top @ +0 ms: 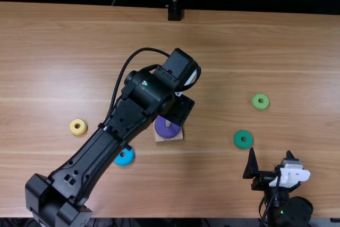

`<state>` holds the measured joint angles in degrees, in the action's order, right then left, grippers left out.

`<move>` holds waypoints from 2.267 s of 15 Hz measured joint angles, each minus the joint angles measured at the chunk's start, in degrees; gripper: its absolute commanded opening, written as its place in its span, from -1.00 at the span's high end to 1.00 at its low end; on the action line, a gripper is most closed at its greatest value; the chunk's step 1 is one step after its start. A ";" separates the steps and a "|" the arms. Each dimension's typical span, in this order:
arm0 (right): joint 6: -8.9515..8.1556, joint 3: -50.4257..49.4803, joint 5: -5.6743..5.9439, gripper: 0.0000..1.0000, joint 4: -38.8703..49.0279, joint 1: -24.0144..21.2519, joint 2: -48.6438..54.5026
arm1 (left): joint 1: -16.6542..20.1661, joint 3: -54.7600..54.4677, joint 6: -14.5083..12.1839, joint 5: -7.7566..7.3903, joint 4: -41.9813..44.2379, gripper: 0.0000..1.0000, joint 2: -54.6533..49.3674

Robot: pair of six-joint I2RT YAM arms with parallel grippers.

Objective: Build the Hanoi tower: stack the rings onto the peg from bottom to top in this color order: purple, dark blue, light blue, dark green, light green, yellow, orange.

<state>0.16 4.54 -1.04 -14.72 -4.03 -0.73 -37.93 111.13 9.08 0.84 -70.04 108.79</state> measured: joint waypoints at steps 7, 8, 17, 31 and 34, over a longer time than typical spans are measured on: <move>0.00 0.00 -0.02 -1.00 0.02 0.02 0.00 | -0.09 -1.66 -0.02 -0.02 0.20 0.96 0.02; -0.04 0.02 -0.02 -1.00 0.00 0.00 0.00 | -0.42 -2.47 0.02 0.04 0.42 0.84 0.02; -0.02 0.00 -0.02 -1.00 0.00 0.00 0.00 | -1.44 -3.58 0.07 -3.23 -1.18 -1.00 0.07; 0.00 0.02 -0.02 -1.00 -0.02 0.02 0.00 | 10.64 -4.76 0.00 -4.28 7.28 -1.00 -16.63; 0.00 0.00 -0.02 -1.00 0.02 0.00 0.00 | 15.61 -15.13 0.00 -4.15 6.25 -1.00 -24.52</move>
<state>0.16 4.54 -1.06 -14.70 -4.03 -0.73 -22.33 96.01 9.08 -3.31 -63.79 84.27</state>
